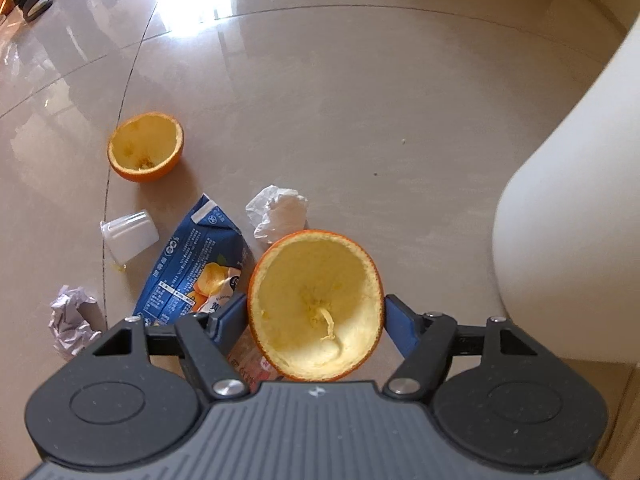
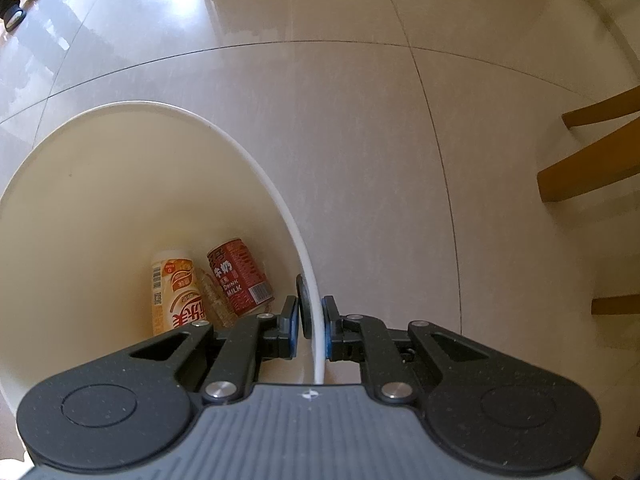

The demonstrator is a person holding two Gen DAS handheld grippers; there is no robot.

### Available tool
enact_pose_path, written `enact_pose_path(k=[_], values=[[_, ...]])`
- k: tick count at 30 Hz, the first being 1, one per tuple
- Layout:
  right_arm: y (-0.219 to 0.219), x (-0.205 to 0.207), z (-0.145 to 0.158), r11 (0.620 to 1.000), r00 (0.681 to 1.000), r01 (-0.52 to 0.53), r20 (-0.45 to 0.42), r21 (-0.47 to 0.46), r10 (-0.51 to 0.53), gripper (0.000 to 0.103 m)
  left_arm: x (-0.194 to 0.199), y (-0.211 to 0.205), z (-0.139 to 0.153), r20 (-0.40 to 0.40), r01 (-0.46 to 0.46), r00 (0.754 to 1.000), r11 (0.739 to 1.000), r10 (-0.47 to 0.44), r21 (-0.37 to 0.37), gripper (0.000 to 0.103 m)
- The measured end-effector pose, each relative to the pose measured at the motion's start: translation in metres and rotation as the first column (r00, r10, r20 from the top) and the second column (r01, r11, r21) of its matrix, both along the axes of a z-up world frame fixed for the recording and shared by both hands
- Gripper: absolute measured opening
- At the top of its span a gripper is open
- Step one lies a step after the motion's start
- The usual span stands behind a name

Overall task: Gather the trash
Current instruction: 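Carry the orange peel over the bin and open the left tool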

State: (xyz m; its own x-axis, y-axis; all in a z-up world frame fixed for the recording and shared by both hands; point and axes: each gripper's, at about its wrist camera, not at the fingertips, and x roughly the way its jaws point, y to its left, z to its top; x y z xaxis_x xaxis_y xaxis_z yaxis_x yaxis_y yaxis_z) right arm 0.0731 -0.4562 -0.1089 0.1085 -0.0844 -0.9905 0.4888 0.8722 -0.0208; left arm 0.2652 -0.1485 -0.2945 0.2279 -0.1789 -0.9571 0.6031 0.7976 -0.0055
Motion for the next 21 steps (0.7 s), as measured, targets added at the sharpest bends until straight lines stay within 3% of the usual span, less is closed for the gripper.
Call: enact_pose_path(k=[11, 15, 21], values=[[-0.001, 0.001, 0.000, 1.000, 1.000, 0.009, -0.001, 0.006, -0.009, 0.014, -0.009, -0.006, 0.074, -0.027, 0.071, 0.997, 0.997, -0.071, -0.004, 0.071], [0.000, 0.000, 0.000, 1.000, 1.000, 0.002, 0.001, 0.003, -0.002, 0.014, -0.017, -0.018, 0.119, -0.038, 0.151, 0.988, 0.988, -0.152, -0.023, 0.071], [-0.004, 0.000, 0.001, 1.000, 1.000, 0.017, 0.003, 0.019, -0.017, 0.014, -0.035, -0.053, 0.201, 0.016, 0.292, 0.956, 0.953, -0.292, -0.084, 0.072]])
